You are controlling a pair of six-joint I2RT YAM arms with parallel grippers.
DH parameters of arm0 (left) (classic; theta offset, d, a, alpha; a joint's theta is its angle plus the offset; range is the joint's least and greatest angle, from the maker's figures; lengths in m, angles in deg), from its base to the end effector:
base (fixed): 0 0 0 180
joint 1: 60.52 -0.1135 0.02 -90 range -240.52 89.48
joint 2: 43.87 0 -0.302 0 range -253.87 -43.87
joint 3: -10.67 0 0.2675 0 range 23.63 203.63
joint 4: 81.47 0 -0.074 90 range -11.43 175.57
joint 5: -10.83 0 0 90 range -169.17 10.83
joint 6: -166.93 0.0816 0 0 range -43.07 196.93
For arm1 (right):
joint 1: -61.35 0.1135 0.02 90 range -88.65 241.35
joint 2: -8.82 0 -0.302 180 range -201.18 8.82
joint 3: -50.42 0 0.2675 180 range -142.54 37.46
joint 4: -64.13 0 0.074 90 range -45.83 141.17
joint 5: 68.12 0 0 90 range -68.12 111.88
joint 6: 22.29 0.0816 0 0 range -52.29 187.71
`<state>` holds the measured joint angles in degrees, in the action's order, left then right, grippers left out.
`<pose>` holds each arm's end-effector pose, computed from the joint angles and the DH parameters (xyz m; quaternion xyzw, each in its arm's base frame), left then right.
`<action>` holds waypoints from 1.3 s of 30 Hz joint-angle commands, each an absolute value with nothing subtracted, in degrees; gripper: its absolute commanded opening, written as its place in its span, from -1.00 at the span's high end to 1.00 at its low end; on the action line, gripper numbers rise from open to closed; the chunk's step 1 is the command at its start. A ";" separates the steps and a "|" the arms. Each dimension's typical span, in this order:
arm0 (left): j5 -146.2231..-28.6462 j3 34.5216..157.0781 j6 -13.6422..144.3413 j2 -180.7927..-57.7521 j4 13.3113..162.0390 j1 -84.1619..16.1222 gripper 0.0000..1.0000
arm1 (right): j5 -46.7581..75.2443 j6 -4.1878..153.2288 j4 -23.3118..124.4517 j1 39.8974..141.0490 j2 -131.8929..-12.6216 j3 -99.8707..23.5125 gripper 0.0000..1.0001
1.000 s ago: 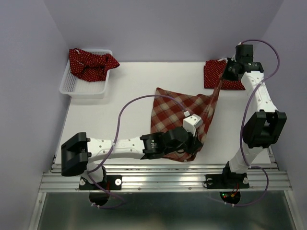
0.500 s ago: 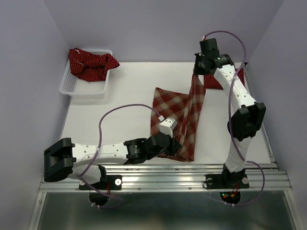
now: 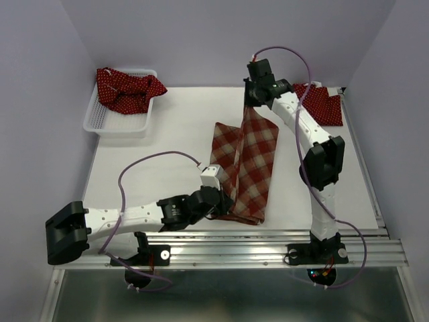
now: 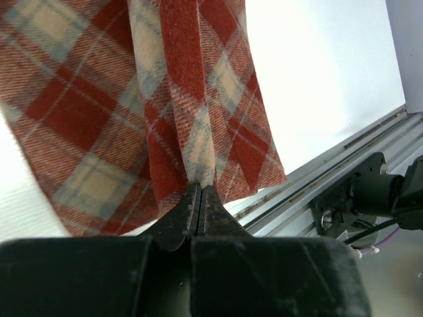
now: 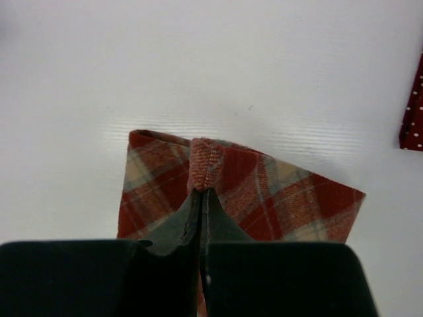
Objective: Fold and stack the skirts
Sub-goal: Fold the skirt
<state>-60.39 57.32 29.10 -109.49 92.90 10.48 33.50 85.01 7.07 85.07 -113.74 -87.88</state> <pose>0.1179 -0.2617 0.2386 0.0804 0.8310 -0.3890 0.3894 0.5153 0.2085 0.3390 -0.0091 0.9073 0.0573 0.4164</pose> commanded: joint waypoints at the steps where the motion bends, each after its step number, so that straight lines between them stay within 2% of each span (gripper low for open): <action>1: -59.05 55.54 27.54 -104.78 87.77 9.79 1.00 | 35.68 84.84 17.93 87.27 -115.18 -92.44 0.99; 9: -62.47 50.27 26.92 -99.33 88.20 7.16 1.00 | 34.45 85.02 19.52 89.12 -120.90 -95.88 0.99; 18: -67.74 47.45 25.16 -103.54 93.82 6.28 1.00 | 37.26 86.51 21.02 90.26 -125.47 -97.63 0.99; 29: -76.72 52.89 29.11 -103.71 101.22 6.89 1.00 | 49.39 84.49 20.05 89.39 -115.30 -91.84 0.99; 39: -79.95 68.71 34.30 -119.44 101.83 11.99 1.00 | 48.51 83.79 18.91 81.49 -105.53 -82.43 0.99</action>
